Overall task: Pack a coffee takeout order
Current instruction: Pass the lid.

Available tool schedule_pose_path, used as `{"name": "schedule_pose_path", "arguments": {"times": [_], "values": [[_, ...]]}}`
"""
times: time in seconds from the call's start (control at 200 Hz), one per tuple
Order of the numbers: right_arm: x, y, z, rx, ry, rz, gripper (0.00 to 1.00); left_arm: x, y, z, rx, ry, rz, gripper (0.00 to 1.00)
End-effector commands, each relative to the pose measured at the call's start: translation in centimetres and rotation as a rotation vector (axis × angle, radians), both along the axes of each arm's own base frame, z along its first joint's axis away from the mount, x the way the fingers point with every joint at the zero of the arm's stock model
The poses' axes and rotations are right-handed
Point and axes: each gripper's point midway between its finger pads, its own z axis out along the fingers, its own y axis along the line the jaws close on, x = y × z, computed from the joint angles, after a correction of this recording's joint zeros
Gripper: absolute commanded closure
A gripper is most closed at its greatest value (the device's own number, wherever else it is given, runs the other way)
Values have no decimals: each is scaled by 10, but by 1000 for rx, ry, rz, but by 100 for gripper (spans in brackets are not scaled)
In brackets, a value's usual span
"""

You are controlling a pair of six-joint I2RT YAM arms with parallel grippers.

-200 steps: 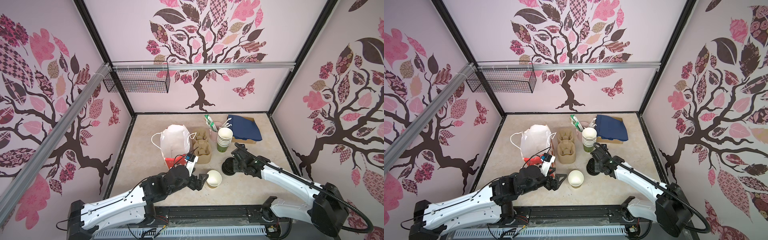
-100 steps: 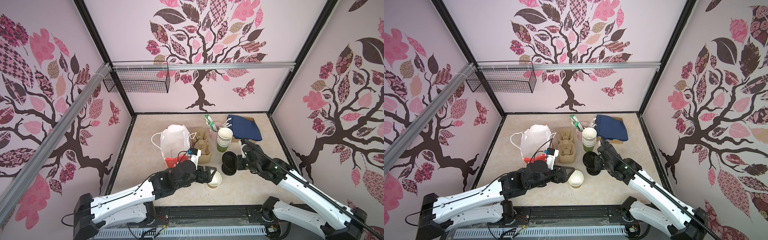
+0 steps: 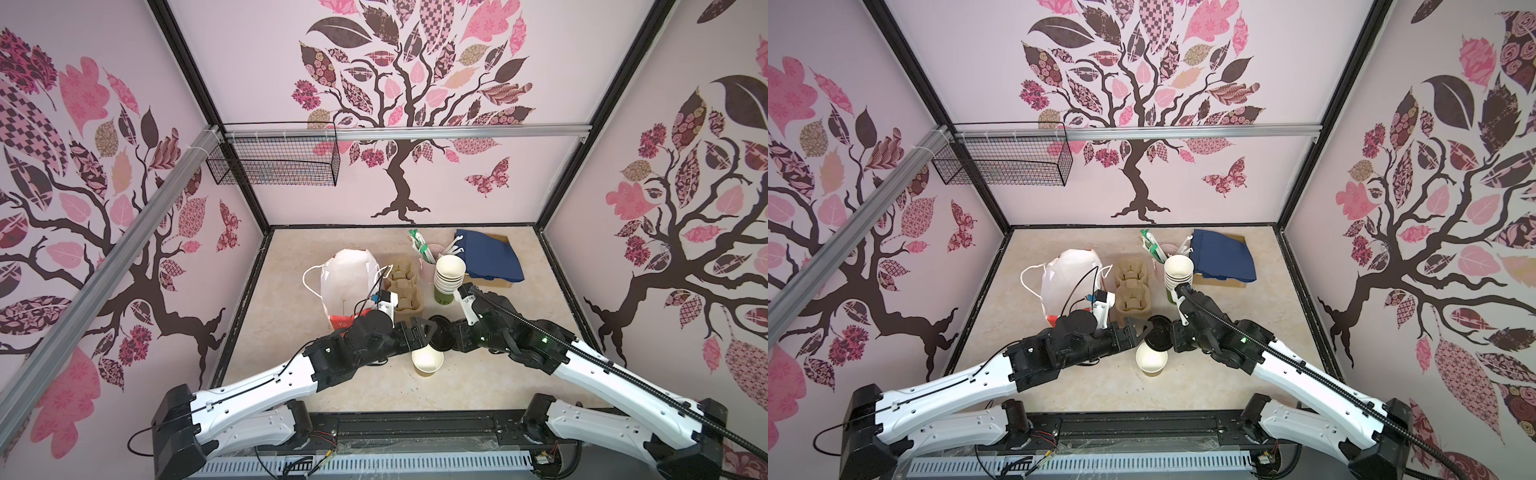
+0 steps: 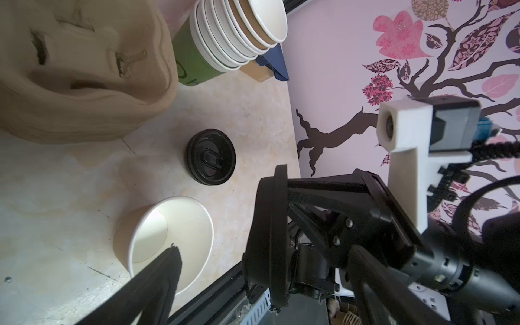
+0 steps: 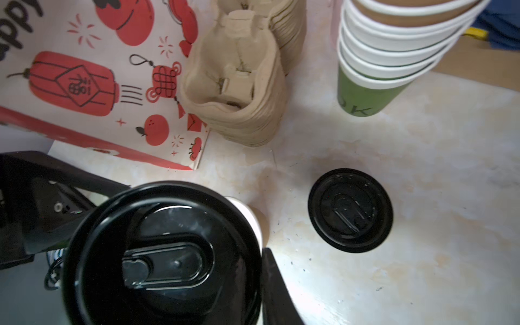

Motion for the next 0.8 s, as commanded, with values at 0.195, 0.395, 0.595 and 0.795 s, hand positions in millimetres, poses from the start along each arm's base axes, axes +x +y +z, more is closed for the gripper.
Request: {"name": "schedule_pose_path", "arguments": {"times": [0.195, 0.395, 0.595, 0.795], "values": [[-9, 22, 20, 104, -3, 66, 86, 2, -3, -1, -21, 60, -7, 22], [-8, 25, 20, 115, -10, 72, 86, 2, -5, 0, -40, 68, -6, 32], [-2, 26, 18, 102, -25, 60, 85, 1, -5, 1, -46, 73, -4, 41], [5, 22, 15, 76, -42, 23, 86, 1, -4, -4, -37, 79, -2, 45]]}}
